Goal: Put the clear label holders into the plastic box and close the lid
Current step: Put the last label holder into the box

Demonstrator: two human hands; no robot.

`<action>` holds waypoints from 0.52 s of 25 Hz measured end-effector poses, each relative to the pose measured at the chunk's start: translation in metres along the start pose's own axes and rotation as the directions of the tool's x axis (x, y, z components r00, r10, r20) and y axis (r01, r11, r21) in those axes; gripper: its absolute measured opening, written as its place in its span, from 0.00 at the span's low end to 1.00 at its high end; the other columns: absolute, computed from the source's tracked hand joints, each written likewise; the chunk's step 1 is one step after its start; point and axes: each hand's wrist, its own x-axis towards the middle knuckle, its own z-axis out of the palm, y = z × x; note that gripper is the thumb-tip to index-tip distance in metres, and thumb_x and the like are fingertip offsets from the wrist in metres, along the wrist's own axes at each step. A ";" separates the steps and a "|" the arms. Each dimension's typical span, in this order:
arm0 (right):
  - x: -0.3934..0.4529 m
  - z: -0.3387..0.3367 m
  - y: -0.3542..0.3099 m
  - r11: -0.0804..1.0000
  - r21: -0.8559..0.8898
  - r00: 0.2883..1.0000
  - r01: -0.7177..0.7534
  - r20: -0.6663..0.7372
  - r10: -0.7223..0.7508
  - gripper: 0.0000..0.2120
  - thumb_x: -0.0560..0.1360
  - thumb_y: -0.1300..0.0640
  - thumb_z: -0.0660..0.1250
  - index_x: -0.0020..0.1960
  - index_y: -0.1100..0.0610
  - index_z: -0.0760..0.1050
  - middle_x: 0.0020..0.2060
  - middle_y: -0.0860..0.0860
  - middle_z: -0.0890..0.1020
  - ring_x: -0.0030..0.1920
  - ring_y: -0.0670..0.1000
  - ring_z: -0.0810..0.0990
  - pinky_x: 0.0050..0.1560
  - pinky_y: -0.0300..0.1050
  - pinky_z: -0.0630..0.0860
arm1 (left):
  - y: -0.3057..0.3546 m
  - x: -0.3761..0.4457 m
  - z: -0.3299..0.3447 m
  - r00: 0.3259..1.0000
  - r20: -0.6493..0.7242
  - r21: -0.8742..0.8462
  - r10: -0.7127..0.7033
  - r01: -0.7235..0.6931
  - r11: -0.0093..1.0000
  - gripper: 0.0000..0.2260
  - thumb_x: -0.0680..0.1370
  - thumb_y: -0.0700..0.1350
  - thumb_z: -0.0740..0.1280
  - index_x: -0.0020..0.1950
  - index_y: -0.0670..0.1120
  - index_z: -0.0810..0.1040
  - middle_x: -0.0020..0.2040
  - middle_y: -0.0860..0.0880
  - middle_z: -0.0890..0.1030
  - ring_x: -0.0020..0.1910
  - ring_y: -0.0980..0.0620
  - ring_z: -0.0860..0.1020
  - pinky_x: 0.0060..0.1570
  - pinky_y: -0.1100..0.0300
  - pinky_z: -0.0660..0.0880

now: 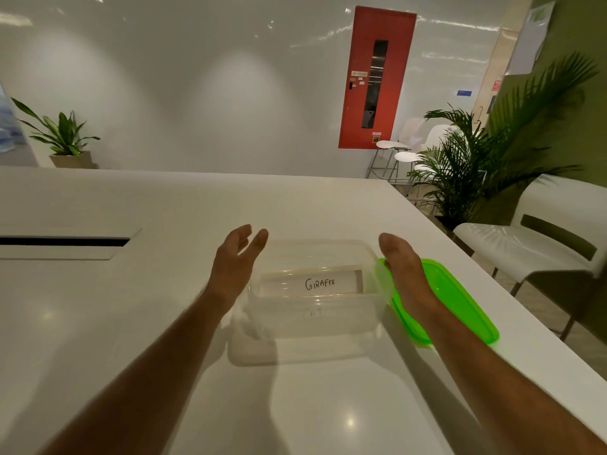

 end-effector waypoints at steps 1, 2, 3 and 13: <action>-0.008 0.000 0.008 0.991 0.109 0.997 -0.072 -0.003 0.073 0.22 0.78 0.40 0.63 0.59 0.57 0.75 0.53 0.51 0.80 0.55 0.52 0.78 0.59 0.52 0.75 | -0.006 -0.006 -0.001 0.998 0.029 -0.069 -0.060 0.062 0.996 0.34 0.75 0.65 0.67 0.73 0.45 0.70 0.72 0.45 0.74 0.69 0.47 0.73 0.70 0.49 0.68; -0.016 0.002 0.014 0.962 0.228 0.989 -0.148 0.008 0.150 0.22 0.78 0.39 0.61 0.55 0.57 0.75 0.47 0.52 0.79 0.49 0.53 0.78 0.51 0.51 0.76 | -0.012 -0.013 -0.001 0.991 0.074 -0.148 -0.108 0.118 0.982 0.37 0.72 0.69 0.66 0.72 0.44 0.71 0.71 0.44 0.74 0.69 0.44 0.73 0.71 0.45 0.67; -0.024 0.005 0.018 0.910 0.347 0.973 -0.226 0.031 0.230 0.22 0.78 0.39 0.60 0.54 0.58 0.75 0.43 0.53 0.80 0.45 0.53 0.78 0.45 0.49 0.76 | -0.018 -0.020 0.000 0.983 0.113 -0.216 -0.146 0.168 0.962 0.39 0.70 0.72 0.66 0.71 0.46 0.74 0.69 0.44 0.77 0.68 0.44 0.75 0.69 0.42 0.69; -0.044 0.023 0.019 0.629 0.661 0.888 -0.408 0.128 0.442 0.21 0.76 0.40 0.65 0.62 0.52 0.79 0.47 0.45 0.85 0.42 0.44 0.86 0.36 0.42 0.80 | -0.024 -0.057 0.019 0.954 0.225 -0.450 -0.200 0.284 0.847 0.23 0.69 0.76 0.58 0.50 0.67 0.84 0.50 0.61 0.86 0.48 0.60 0.84 0.36 0.61 0.81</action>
